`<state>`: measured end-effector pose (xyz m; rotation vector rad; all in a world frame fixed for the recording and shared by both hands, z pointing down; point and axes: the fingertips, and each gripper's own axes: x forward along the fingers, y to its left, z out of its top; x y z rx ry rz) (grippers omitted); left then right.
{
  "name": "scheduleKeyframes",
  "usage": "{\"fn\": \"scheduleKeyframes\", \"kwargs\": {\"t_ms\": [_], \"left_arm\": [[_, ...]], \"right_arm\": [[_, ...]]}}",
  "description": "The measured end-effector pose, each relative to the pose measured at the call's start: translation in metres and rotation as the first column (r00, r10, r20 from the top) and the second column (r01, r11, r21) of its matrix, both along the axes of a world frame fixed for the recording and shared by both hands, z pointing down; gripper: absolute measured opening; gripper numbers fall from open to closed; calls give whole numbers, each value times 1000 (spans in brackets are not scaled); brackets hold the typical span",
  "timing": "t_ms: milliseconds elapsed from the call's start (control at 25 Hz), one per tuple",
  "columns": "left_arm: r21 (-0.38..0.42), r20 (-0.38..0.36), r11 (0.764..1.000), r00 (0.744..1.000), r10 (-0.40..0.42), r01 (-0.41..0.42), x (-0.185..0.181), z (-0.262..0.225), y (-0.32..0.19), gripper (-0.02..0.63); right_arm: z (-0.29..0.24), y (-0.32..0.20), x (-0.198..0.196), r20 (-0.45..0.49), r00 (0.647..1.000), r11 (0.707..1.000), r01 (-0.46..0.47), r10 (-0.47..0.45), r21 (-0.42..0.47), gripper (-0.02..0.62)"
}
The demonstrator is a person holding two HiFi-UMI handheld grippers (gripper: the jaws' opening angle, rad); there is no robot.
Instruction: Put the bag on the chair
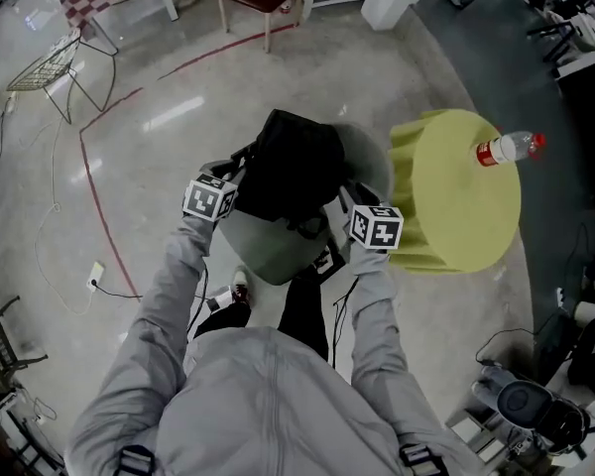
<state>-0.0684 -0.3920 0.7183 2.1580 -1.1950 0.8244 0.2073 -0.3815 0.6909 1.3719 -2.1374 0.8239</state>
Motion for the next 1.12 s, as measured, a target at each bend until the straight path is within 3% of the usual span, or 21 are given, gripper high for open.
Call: {"fn": "scheduleKeyframes", "kwargs": {"t_ms": [240,520,640,880,1120], "left_arm": [[194,-70,981,997,39,-25,-3,-90,7,62],[389,-111,918,986,123,-71,-4,-184,40,14],[448,-111,888,978,174,-107,-3,-212,59,11],[532,-84,825,958,275,-191,5,-257,100,6],[580,-81,781,938,338,-231,13,-289,128,6]], "right_arm": [[-79,34,3,14,998,986,-61,60,152,143],[-160,77,-6,-46,995,937,-69,90,343,58],[-185,94,-15,-85,993,918,-45,85,393,12],[-230,131,-39,-132,990,890,10,57,456,11],[-262,163,-68,-134,991,869,47,22,492,11]]}}
